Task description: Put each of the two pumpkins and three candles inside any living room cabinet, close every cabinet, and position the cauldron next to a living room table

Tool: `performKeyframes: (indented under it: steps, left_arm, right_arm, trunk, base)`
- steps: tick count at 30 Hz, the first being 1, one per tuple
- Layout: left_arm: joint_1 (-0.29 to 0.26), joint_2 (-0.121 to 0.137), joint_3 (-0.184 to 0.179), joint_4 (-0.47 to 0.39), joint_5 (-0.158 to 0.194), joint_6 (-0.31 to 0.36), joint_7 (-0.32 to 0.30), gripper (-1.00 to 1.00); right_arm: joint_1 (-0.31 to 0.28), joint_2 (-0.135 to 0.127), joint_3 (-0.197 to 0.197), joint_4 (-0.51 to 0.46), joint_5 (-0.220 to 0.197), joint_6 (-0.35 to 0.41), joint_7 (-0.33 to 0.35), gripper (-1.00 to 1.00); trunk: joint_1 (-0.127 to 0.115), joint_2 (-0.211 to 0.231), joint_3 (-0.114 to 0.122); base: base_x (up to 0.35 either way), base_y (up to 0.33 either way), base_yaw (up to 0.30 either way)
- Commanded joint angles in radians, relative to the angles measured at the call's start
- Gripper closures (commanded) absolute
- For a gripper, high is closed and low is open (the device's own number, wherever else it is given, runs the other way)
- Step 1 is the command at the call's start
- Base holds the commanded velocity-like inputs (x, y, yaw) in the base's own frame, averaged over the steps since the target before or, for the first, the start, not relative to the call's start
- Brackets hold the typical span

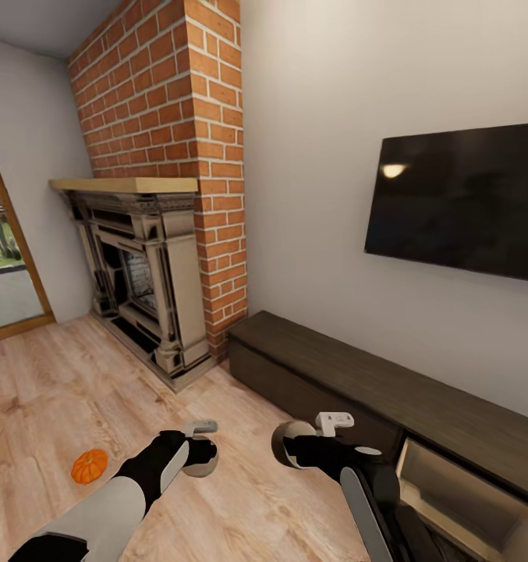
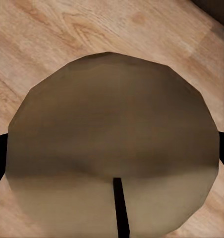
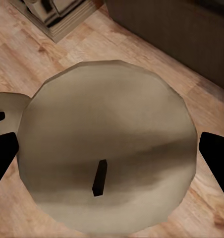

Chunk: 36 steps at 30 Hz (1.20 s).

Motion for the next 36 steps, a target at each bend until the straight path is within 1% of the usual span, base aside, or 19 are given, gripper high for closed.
performKeyframes:
  steps: [1,8,15,25,32,36]
  left_arm:
    - [0.000,0.001,-0.009,-0.002,0.009,0.005,0.007,1.00]
    - [0.000,0.001,-0.009,-0.003,0.010,0.003,0.007,1.00]
    - [0.000,0.000,-0.011,-0.003,0.009,0.002,0.008,1.00]
    - [0.000,0.000,-0.012,-0.003,0.008,0.001,0.008,1.00]
    - [0.000,0.000,-0.013,-0.003,0.010,0.002,0.007,1.00]
    - [0.000,0.000,-0.013,-0.003,0.009,0.002,0.008,1.00]
  right_arm:
    - [-0.001,0.000,0.001,-0.001,-0.011,0.003,-0.010,1.00]
    - [-0.001,0.001,0.003,-0.001,-0.008,0.003,-0.015,1.00]
    - [-0.001,0.001,0.001,-0.001,-0.010,0.003,-0.013,1.00]
    - [-0.001,0.000,-0.001,-0.001,-0.011,0.003,-0.009,1.00]
    - [-0.001,0.000,-0.002,-0.001,-0.010,0.003,-0.007,1.00]
    - [0.000,0.000,-0.002,-0.001,-0.009,0.003,-0.007,1.00]
  trunk:
    - [0.000,-0.001,0.000]
    - [0.000,-0.001,0.002]
    - [0.000,-0.001,0.003]
    - [0.000,-0.001,0.014]
    - [0.000,-0.001,0.022]
    - [-0.015,0.027,0.039]
  base:
    - [0.000,0.000,-0.224]
    - [0.000,-0.036,-0.068]
    - [0.000,-0.229,-0.035]
    - [0.000,-0.270,-0.191]
    - [0.000,-0.053,-0.214]
    - [0.000,-0.004,-0.214]
